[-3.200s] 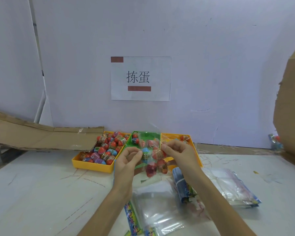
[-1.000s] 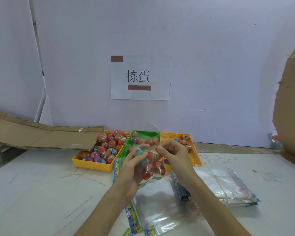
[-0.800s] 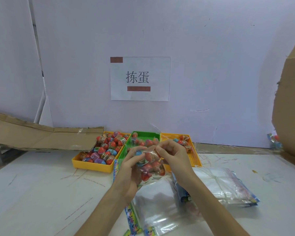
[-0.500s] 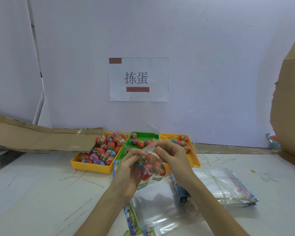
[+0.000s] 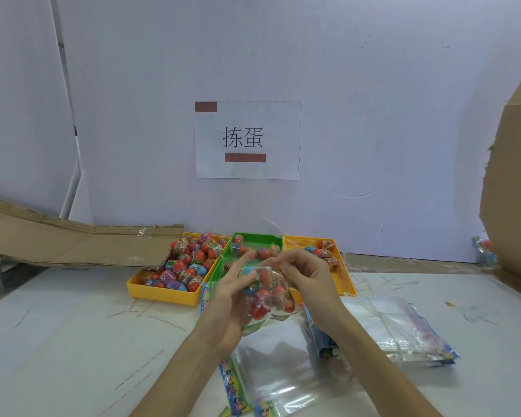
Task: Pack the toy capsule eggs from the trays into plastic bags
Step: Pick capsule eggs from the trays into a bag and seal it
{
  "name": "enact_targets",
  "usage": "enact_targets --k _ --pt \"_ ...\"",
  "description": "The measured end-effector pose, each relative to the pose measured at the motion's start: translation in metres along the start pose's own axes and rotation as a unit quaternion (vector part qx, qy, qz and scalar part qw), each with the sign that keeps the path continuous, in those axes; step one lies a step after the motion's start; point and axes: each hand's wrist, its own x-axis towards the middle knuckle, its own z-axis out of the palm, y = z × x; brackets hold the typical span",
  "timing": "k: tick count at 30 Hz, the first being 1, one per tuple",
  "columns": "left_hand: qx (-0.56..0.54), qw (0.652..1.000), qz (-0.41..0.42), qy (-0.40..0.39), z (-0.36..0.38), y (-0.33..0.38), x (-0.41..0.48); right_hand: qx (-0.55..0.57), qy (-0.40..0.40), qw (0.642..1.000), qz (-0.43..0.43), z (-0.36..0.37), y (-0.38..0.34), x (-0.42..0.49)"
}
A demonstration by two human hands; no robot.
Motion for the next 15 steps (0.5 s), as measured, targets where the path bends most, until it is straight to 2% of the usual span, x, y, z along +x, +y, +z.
enact_targets --k 7,15 --pt "0.018 1.000 0.003 0.017 -0.0013 -0.0022 0.0013 -0.002 0.014 1.000 0.010 -0.0009 -0.0001 0.0002" --pt "-0.015 0.999 0.023 0.024 -0.0007 -0.0025 0.0021 -0.010 0.003 1.000 -0.006 0.0003 -0.0032 -0.0009"
